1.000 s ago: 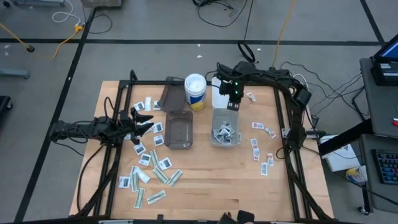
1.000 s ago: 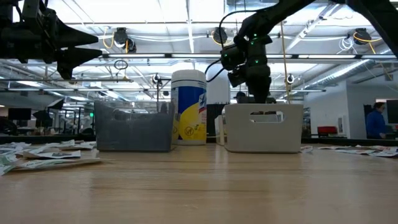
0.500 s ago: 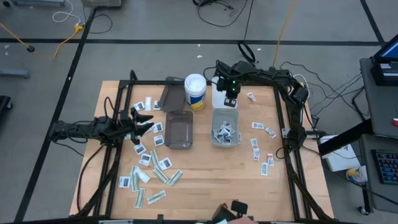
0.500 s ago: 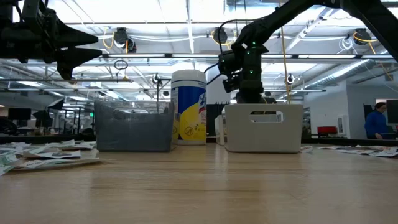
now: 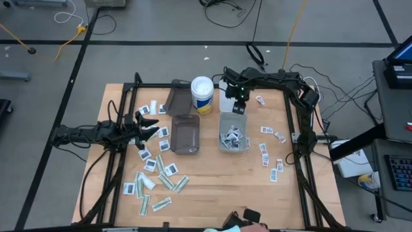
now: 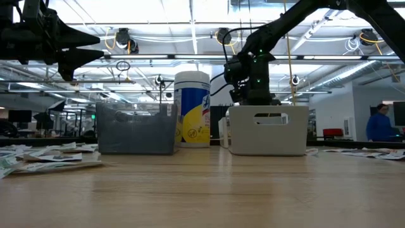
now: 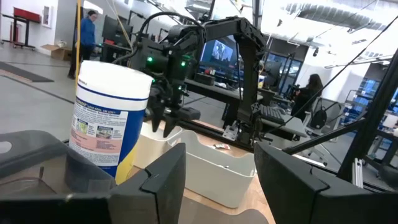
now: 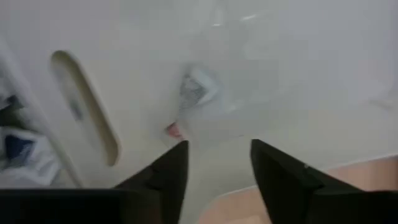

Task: Pick & Place First Aid Supplies
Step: Put the ointment pack into the white bin

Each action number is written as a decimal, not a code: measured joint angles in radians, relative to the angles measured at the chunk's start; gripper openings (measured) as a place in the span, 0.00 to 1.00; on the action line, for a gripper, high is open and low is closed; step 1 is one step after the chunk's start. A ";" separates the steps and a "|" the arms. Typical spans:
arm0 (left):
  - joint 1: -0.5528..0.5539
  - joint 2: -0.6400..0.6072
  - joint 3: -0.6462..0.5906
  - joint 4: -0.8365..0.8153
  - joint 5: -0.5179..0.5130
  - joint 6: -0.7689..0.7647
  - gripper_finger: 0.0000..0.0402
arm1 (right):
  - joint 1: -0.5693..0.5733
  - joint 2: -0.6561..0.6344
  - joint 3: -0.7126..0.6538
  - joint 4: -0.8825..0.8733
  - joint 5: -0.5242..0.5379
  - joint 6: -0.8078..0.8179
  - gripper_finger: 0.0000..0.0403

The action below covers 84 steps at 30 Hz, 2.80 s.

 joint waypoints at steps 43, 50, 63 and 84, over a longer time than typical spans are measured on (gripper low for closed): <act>0.000 0.000 0.000 0.000 0.000 0.000 0.49 | -0.175 -0.210 0.000 -0.103 0.155 0.610 0.57; 0.000 0.000 0.000 0.000 0.000 0.000 0.49 | -0.233 -0.210 -0.109 0.028 0.151 0.521 0.57; 0.000 0.000 0.000 0.000 0.000 0.000 0.49 | -0.277 -0.210 -0.359 0.204 0.068 0.473 0.55; 0.000 0.000 0.000 0.000 0.000 0.000 0.49 | -0.288 -0.210 -0.502 0.376 0.046 0.439 0.03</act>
